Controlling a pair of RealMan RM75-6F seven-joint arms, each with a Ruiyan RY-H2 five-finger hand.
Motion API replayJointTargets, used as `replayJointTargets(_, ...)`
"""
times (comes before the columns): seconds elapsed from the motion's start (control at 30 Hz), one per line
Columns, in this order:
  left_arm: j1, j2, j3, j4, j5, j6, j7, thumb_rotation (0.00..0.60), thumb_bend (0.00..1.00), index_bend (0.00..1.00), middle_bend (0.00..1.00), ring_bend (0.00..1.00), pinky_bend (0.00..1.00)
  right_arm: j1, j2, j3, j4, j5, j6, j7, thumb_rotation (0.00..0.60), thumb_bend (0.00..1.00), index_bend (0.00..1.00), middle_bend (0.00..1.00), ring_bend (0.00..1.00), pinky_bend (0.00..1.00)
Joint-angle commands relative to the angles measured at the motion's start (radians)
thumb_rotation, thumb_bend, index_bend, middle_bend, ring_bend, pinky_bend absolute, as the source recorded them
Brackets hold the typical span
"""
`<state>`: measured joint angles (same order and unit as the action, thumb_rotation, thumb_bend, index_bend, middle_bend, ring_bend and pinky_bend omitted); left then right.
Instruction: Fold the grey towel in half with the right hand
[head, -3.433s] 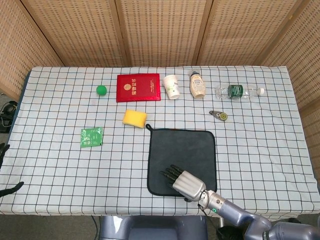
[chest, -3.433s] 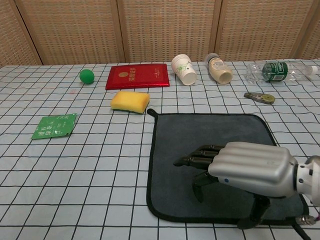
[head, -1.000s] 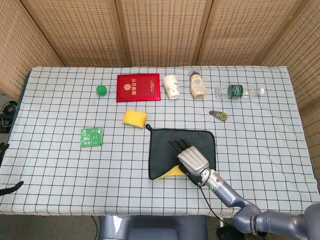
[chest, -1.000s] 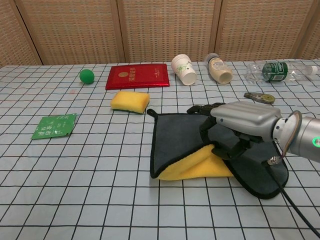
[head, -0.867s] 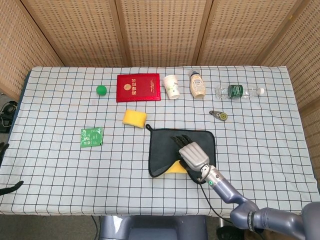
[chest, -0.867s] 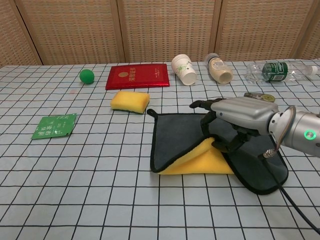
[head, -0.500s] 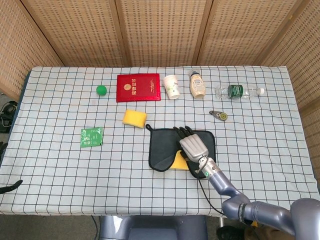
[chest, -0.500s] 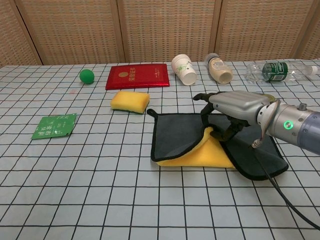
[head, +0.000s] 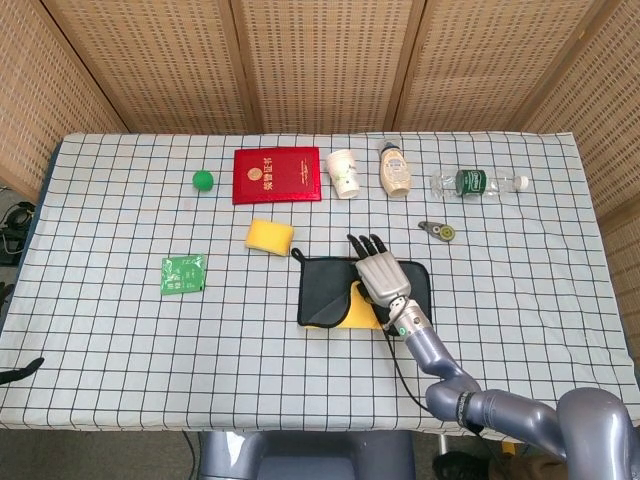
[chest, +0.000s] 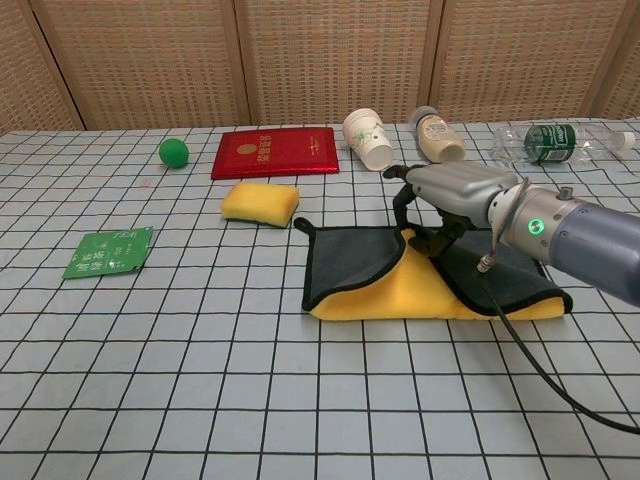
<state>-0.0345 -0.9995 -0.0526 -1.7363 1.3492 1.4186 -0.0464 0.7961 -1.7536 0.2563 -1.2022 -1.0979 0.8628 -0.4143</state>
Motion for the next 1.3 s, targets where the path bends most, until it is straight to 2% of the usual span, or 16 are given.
replayJointTargets(0.03, 0.000, 0.001, -0.001, 0.002, -0.002, 0.000, -0.004, 0.600, 0.00, 0.00, 0.00, 0.00, 0.00, 0.011, -0.009, 0.003, 0.016, 0.005, -0.001, -0.011, 0.600, 0.65, 0.63, 0.00, 0.00, 0.00)
replayJointTargets(0.53, -0.006, 0.007, -0.010, 0.023, -0.025, -0.020, -0.038, 0.600, 0.00, 0.00, 0.00, 0.00, 0.00, 0.071, -0.093, 0.009, 0.172, 0.060, -0.024, -0.069, 0.600, 0.65, 0.63, 0.00, 0.00, 0.00)
replayJointTargets(1.1, -0.001, 0.014, -0.011, 0.027, -0.037, -0.024, -0.061, 0.600, 0.00, 0.00, 0.00, 0.00, 0.00, 0.104, -0.148, 0.009, 0.287, 0.060, -0.027, -0.082, 0.600, 0.65, 0.62, 0.00, 0.00, 0.00)
replayJointTargets(1.17, -0.001, 0.015, -0.011, 0.029, -0.037, -0.025, -0.063, 0.600, 0.00, 0.00, 0.00, 0.00, 0.00, 0.105, -0.150, 0.012, 0.292, 0.065, -0.027, -0.082, 0.600, 0.64, 0.54, 0.00, 0.00, 0.00)
replayJointTargets(1.23, -0.001, 0.014, -0.011, 0.030, -0.037, -0.025, -0.063, 0.600, 0.00, 0.00, 0.00, 0.00, 0.00, 0.105, -0.149, 0.013, 0.292, 0.066, -0.029, -0.080, 0.600, 0.57, 0.34, 0.00, 0.00, 0.00)
replayJointTargets(1.3, -0.002, 0.014, -0.011, 0.030, -0.036, -0.027, -0.063, 0.600, 0.00, 0.00, 0.00, 0.00, 0.00, 0.104, -0.144, 0.018, 0.282, 0.065, -0.029, -0.069, 0.600, 0.48, 0.18, 0.00, 0.00, 0.00)
